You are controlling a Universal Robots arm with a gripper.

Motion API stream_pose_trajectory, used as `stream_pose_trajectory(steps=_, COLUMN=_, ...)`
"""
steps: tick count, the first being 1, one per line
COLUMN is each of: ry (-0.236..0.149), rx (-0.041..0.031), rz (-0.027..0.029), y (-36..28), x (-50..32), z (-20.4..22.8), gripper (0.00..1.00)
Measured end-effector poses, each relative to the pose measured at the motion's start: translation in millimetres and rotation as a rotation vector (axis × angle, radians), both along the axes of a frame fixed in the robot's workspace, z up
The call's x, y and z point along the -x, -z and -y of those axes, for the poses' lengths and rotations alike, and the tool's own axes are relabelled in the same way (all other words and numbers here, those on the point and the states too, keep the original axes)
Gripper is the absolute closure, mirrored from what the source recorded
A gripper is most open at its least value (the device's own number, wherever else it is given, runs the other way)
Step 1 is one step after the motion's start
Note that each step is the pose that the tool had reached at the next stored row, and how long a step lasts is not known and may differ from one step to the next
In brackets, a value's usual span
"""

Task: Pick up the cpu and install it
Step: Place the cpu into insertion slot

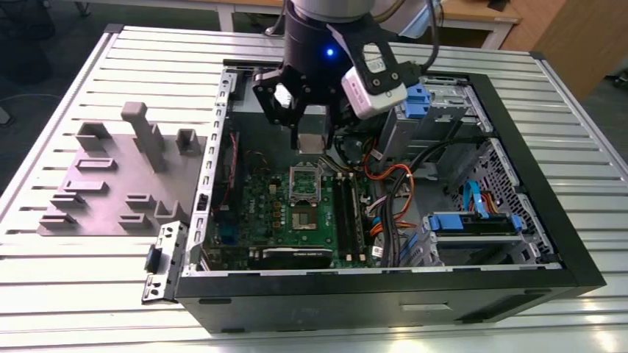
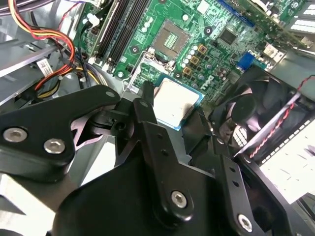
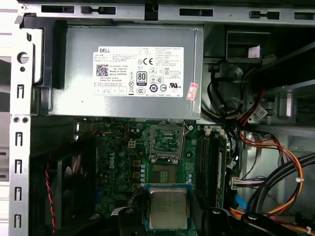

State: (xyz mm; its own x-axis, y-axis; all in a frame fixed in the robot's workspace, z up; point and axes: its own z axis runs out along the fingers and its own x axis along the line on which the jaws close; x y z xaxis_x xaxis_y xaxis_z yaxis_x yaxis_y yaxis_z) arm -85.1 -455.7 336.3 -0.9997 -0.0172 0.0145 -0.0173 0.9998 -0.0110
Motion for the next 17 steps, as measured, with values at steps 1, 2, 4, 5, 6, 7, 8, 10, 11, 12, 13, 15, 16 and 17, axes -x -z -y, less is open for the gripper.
stream_pose_trajectory(steps=1, ry=-0.001, rx=0.0001, rz=0.0, y=1.7, x=-0.1, z=0.0, gripper=0.53)
stream_pose_trajectory(steps=2, ry=-0.001, rx=0.0001, rz=0.0, y=3.6, x=-0.1, z=0.1, gripper=0.53)
stream_pose_trajectory(steps=4, ry=-0.001, rx=0.0001, rz=0.0, y=7.3, x=-0.3, z=0.7, gripper=0.53)
stream_pose_trajectory(steps=5, ry=-0.001, rx=0.0, rz=0.0, y=9.1, x=-0.3, z=1.3, gripper=0.53)
stream_pose_trajectory(steps=6, ry=-0.001, rx=0.0, rz=0.0, y=10.9, x=-0.2, z=2.1, gripper=0.53)
stream_pose_trajectory(steps=7, ry=-0.001, rx=0.0, rz=0.0, y=12.7, x=-0.2, z=2.9, gripper=0.53)
stream_pose_trajectory(steps=8, ry=-0.001, rx=0.0001, rz=-0.0001, y=14.5, x=-0.2, z=3.3, gripper=0.53)
stream_pose_trajectory(steps=10, ry=-0.001, rx=0.0, rz=0.0, y=17.0, x=-0.1, z=3.8, gripper=0.53)
stream_pose_trajectory(steps=11, ry=-0.001, rx=0.0002, rz=-0.0001, y=17.0, x=-0.2, z=3.8, gripper=0.53)
stream_pose_trajectory(steps=12, ry=-0.001, rx=0.0003, rz=-0.0001, y=17.0, x=-0.2, z=3.8, gripper=0.53)
stream_pose_trajectory(steps=13, ry=-0.001, rx=0.0002, rz=-0.0001, y=17.0, x=-0.2, z=3.8, gripper=0.53)
stream_pose_trajectory(steps=15, ry=-0.001, rx=0.0002, rz=-0.0001, y=17.1, x=-0.2, z=3.8, gripper=0.53)
stream_pose_trajectory(steps=16, ry=-0.001, rx=0.0001, rz=-0.0001, y=17.1, x=-0.2, z=3.8, gripper=0.53)
stream_pose_trajectory(steps=17, ry=-0.001, rx=0.0001, rz=-0.0001, y=17.1, x=-0.2, z=3.8, gripper=0.53)
